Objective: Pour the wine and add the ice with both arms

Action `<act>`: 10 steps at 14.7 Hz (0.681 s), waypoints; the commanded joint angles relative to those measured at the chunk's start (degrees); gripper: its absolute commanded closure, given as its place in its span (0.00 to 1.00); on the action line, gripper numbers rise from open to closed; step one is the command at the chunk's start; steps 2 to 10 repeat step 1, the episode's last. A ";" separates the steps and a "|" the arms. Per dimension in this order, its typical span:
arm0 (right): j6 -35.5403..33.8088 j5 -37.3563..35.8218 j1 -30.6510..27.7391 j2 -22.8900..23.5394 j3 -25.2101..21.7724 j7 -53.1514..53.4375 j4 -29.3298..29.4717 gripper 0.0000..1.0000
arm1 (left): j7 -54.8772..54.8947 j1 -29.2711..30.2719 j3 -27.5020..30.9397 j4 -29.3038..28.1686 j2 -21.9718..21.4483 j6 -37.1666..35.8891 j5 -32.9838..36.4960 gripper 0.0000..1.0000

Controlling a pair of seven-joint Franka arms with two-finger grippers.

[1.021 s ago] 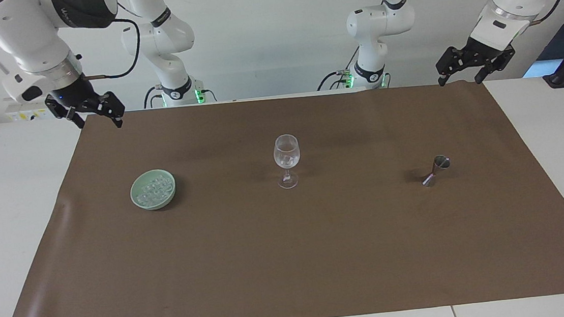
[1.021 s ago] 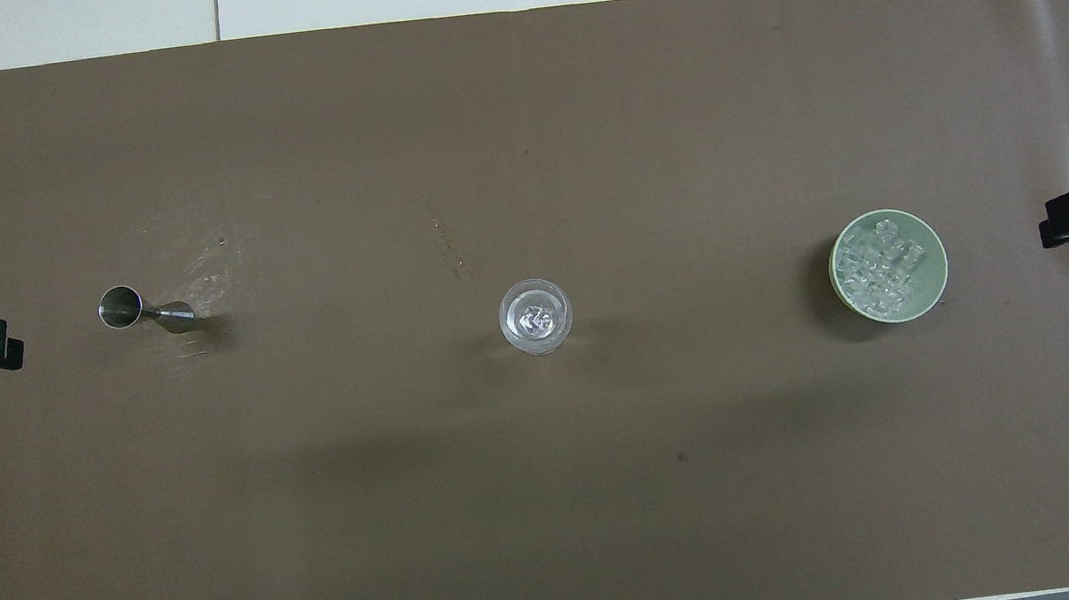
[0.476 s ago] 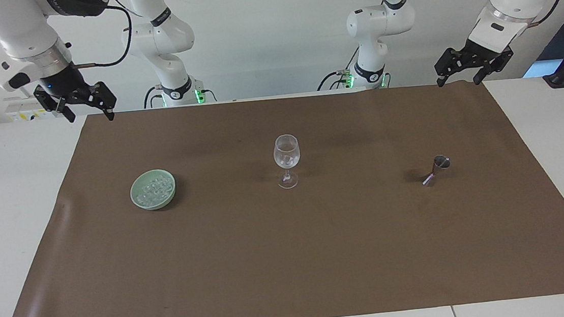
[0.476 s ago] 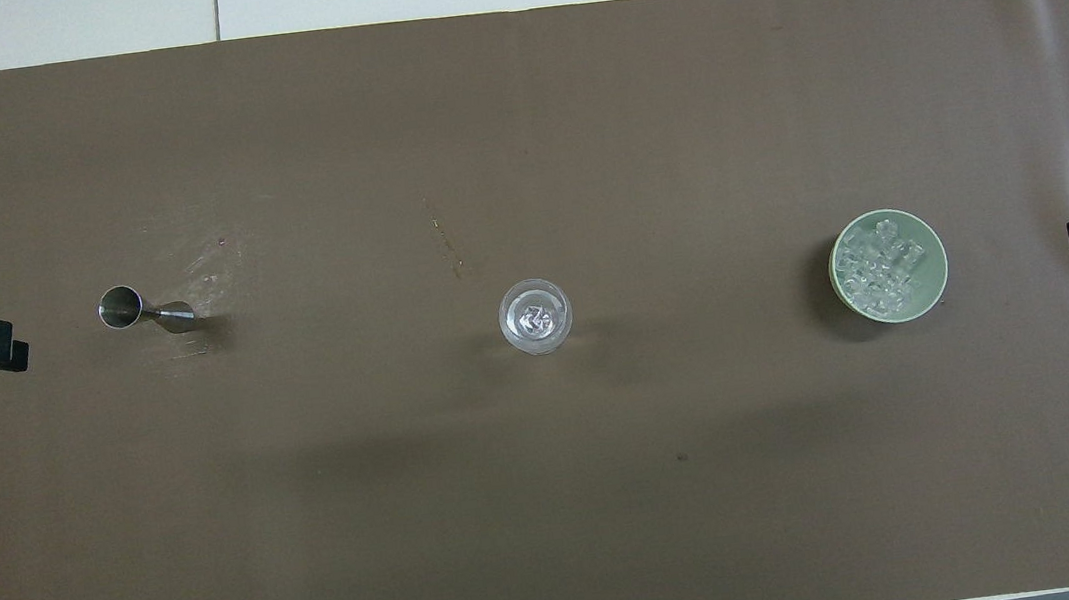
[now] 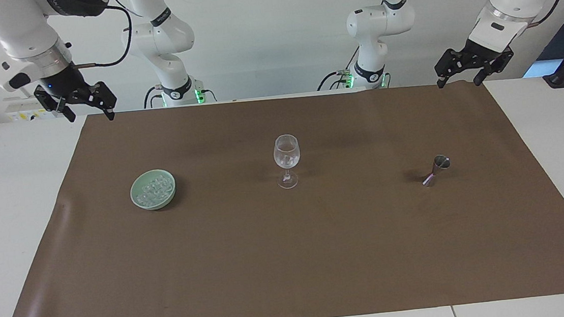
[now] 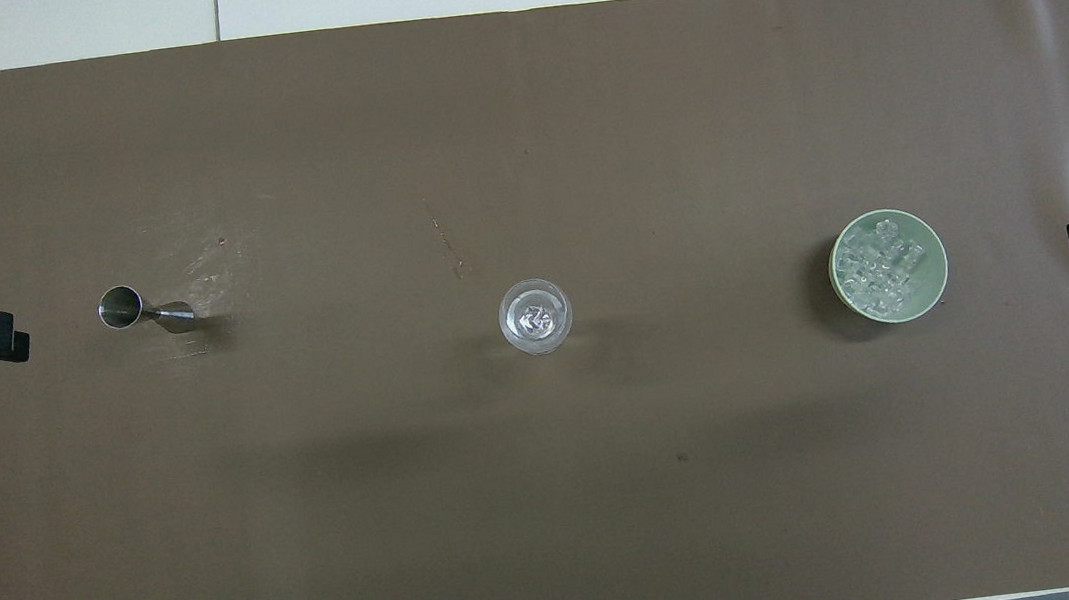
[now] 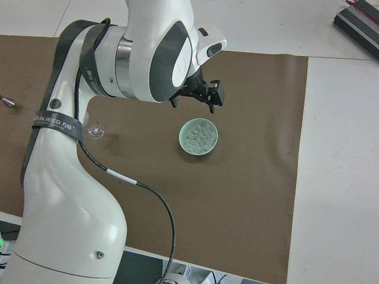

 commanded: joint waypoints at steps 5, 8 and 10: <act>-1.07 -0.09 -0.58 -0.13 0.31 -1.30 0.41 0.00 | 2.76 -0.64 0.22 -1.32 -0.89 1.94 1.20 0.00; -1.07 -0.09 -0.58 -0.13 0.31 -1.30 0.41 0.00 | 2.76 -0.64 0.22 -1.32 -0.89 1.94 1.20 0.00; -1.07 -0.09 -0.58 -0.13 0.31 -1.30 0.41 0.00 | 2.76 -0.64 0.22 -1.32 -0.89 1.94 1.20 0.00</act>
